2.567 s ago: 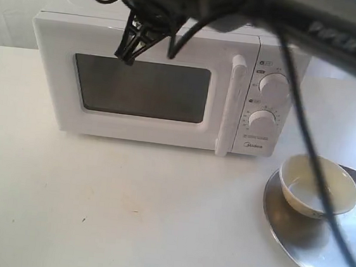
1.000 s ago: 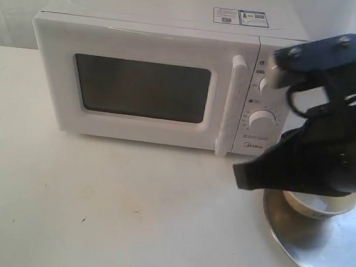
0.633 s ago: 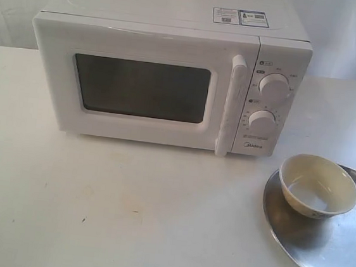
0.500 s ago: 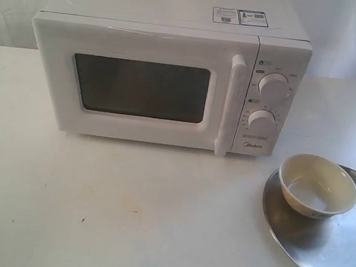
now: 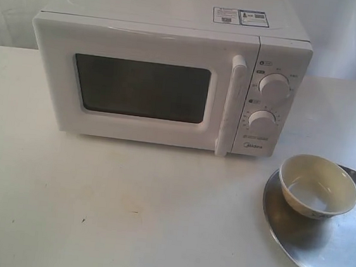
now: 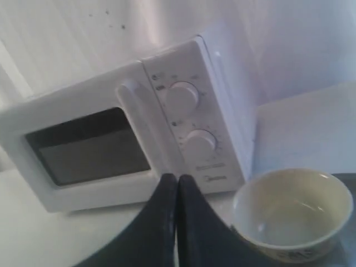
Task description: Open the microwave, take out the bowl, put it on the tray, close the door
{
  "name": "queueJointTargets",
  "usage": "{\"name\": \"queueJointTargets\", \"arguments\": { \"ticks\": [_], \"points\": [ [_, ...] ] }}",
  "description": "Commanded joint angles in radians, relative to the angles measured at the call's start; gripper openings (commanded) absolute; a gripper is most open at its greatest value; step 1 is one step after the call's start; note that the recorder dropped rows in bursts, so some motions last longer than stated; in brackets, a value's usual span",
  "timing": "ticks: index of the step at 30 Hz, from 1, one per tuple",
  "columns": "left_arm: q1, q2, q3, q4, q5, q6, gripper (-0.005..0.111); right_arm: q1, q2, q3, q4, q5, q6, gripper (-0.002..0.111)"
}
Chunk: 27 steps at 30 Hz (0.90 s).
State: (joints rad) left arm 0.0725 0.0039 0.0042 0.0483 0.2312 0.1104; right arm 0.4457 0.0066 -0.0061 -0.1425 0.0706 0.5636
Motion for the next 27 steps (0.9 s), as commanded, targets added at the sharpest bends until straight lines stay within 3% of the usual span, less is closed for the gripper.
{"name": "queueJointTargets", "arguments": {
  "ticks": [1, 6, 11, 14, 16, 21, 27],
  "points": [
    [-0.004, -0.004, -0.004, -0.004, 0.002, -0.002, 0.0, -0.094, -0.007, 0.006, -0.046, 0.069, -0.001, 0.0],
    [-0.004, -0.004, -0.004, -0.004, 0.002, -0.002, 0.0, -0.198, -0.007, 0.006, -0.034, 0.089, -0.029, 0.0],
    [-0.004, -0.004, -0.004, -0.004, 0.002, -0.002, 0.0, -0.227, -0.007, 0.006, -0.042, 0.096, -0.069, 0.0],
    [-0.004, -0.004, -0.004, -0.004, 0.002, -0.002, 0.0, -0.228, -0.007, 0.006, -0.034, 0.108, -0.503, 0.0],
    [-0.004, -0.004, -0.004, -0.004, 0.002, -0.002, 0.0, -0.228, -0.007, 0.006, -0.034, 0.115, -0.59, 0.0],
    [-0.004, -0.004, -0.004, -0.004, 0.002, -0.002, 0.0, -0.328, -0.007, 0.006, -0.034, 0.255, -0.593, 0.0],
    [-0.004, -0.004, -0.004, -0.004, 0.002, -0.002, 0.0, -0.341, -0.007, 0.006, -0.034, 0.25, -0.449, 0.0]
  ]
}}
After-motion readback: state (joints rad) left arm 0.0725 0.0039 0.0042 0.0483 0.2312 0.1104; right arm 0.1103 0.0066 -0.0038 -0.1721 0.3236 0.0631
